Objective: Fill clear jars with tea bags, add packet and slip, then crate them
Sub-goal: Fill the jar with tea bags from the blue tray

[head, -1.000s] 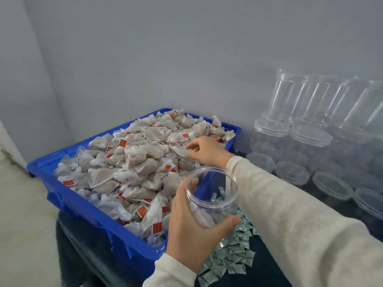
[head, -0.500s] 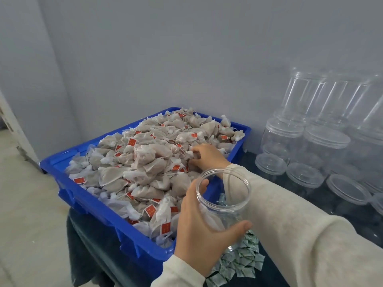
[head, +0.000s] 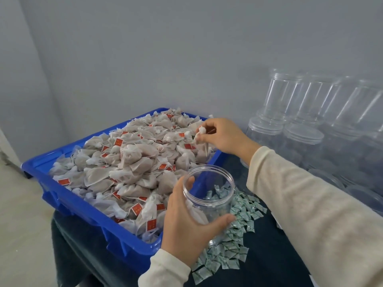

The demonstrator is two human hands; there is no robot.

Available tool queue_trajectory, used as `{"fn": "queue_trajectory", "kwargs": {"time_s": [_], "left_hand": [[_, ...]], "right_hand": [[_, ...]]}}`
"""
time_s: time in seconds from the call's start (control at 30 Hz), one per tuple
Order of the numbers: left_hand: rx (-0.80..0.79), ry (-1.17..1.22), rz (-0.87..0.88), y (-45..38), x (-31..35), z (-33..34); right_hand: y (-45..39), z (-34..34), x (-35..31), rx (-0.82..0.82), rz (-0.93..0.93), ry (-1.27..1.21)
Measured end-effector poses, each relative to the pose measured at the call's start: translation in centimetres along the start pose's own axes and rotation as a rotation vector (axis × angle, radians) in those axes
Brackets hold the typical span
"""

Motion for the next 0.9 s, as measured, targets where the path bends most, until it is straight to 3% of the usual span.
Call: {"fn": "queue_trajectory", "kwargs": {"time_s": [0.2, 0.4, 0.57, 0.9], "left_hand": [[-0.018, -0.004, -0.02, 0.0, -0.2, 0.2], [-0.029, -0.037, -0.007, -0.1, 0.1, 0.4], [-0.026, -0.03, -0.016, 0.0, -0.1, 0.3], [-0.039, -0.039, -0.063, 0.1, -0.3, 0.4]], "right_hand": [[2.6, -5.3, -3.6, 0.048, -0.021, -0.14], [5.7, -6.8, -6.2, -0.061, -0.044, -0.331], [7.7, -5.3, -6.6, -0.182, -0.053, -0.305], [9.7, -2.8, -5.9, -0.271, -0.066, -0.128]]}}
Point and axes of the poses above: each hand's wrist, its own y-axis away from the middle knuckle, its own z-axis out of the palm, x = y × z, the point moved 10 cm from there along -y, towards the middle knuckle, and after that the axes turned 7 degrees about z, right-handed, at the moved point
